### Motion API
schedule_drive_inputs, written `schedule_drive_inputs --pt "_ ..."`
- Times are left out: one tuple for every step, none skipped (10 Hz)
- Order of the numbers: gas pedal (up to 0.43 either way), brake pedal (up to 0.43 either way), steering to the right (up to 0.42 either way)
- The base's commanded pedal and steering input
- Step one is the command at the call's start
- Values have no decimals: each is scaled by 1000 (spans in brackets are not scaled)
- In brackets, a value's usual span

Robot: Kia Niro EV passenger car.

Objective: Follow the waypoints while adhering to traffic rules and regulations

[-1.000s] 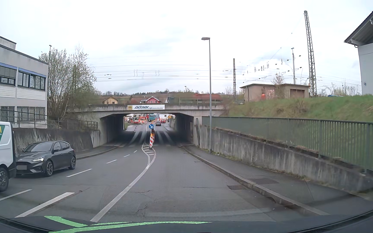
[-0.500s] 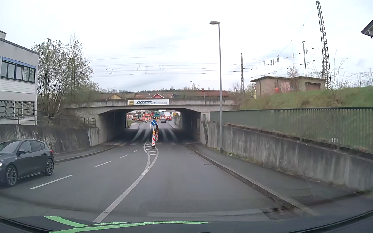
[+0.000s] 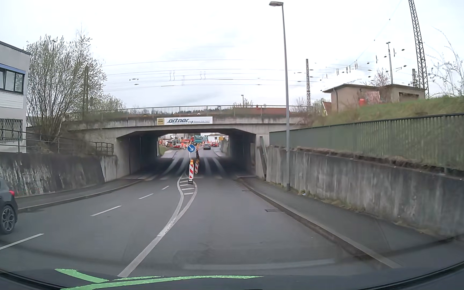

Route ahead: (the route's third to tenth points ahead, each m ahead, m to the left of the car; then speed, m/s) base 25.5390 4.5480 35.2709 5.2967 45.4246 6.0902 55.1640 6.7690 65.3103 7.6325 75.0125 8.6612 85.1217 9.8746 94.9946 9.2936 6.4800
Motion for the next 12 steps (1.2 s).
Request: schedule_drive_inputs --pt "0 61 -14" --pt "0 49 -13" --pt "0 37 -10" --pt "0 30 -9" --pt "0 12 -9" --pt "0 6 -9" --pt "0 6 -10" --pt "0 6 -13" --pt "0 0 -14" --pt "0 0 -14" --pt "0 0 -14" --pt "0 0 -14"
